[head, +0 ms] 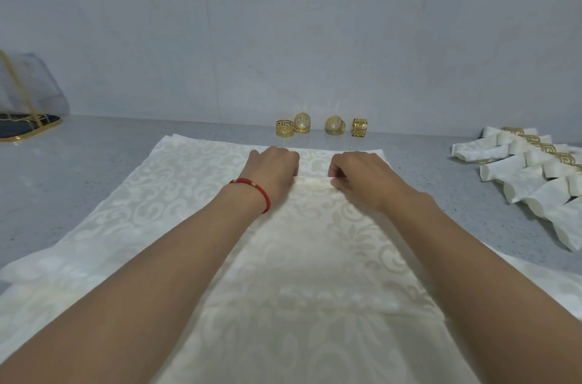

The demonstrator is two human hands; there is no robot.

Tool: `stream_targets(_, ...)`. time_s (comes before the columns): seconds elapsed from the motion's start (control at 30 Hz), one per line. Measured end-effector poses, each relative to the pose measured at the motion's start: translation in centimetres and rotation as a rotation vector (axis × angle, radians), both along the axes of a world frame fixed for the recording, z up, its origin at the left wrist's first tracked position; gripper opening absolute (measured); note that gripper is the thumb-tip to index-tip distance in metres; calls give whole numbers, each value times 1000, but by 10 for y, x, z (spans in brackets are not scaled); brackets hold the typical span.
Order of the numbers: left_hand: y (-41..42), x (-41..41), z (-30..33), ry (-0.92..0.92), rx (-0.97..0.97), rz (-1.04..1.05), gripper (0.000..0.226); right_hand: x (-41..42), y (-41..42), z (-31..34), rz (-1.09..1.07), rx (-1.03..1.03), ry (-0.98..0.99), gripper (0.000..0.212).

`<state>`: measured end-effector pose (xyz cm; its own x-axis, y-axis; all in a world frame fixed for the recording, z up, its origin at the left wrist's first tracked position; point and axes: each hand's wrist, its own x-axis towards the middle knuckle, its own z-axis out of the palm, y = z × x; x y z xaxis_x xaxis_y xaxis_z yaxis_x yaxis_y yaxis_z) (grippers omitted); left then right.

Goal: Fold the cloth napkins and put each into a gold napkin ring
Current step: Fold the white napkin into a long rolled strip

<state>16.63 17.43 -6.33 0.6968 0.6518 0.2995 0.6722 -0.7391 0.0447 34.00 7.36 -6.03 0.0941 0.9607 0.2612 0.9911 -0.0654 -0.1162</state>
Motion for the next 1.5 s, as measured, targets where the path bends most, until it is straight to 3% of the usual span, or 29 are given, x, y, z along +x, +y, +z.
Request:
stream_targets(0.13, -11, -10, 3, 107, 206, -130, 20, -9, -14, 6, 97, 9, -246, 20)
stream_targets(0.23, -14, -21, 0, 118, 196, -194, 24, -11, -26, -1, 128, -15, -296, 22)
stream_targets(0.4, -14, -34, -20, -360, -115, -31, 24, -3, -39, -18, -39, 237, 233, 19)
stream_targets(0.47, -14, -35, -21, -452, -196, 5, 25, -1, -37, -20, -109, 290, 458, 18)
stream_targets(0.53, -14, -36, -21, -443, -231, 8, 27, 1, -35, -23, -141, 278, 551, 19)
stream_targets(0.67, -10, -35, -21, -365, -248, 42, 20, 0, -30, -26, -154, 173, 384, 15)
stream_targets(0.8, -16, -36, -16, -261, -95, 68, 9, -7, -34, -19, -213, 164, 256, 2)
stream_targets(0.9, -23, -41, -8, -139, 62, -12, 26, -11, -43, -15, -110, 179, 126, 16)
stream_targets(1.0, -25, -48, 1, 4, 29, -92, 37, -10, -53, -9, -2, 89, 16, 20)
stream_targets(1.1, -23, -57, 2, -93, -150, -78, 31, -11, -61, 0, -11, -30, 65, 24)
stream_targets(1.23, -21, -59, -5, -277, -202, -84, 23, -6, -63, -4, -25, 102, 228, 19)
stream_targets(1.33, -20, -58, -9, -194, -192, -132, 30, -2, -62, -10, -73, 59, 261, 24)
stream_targets(1.5, -24, -56, -6, -106, -22, -20, 14, -6, -59, -7, -97, 82, 105, 9)
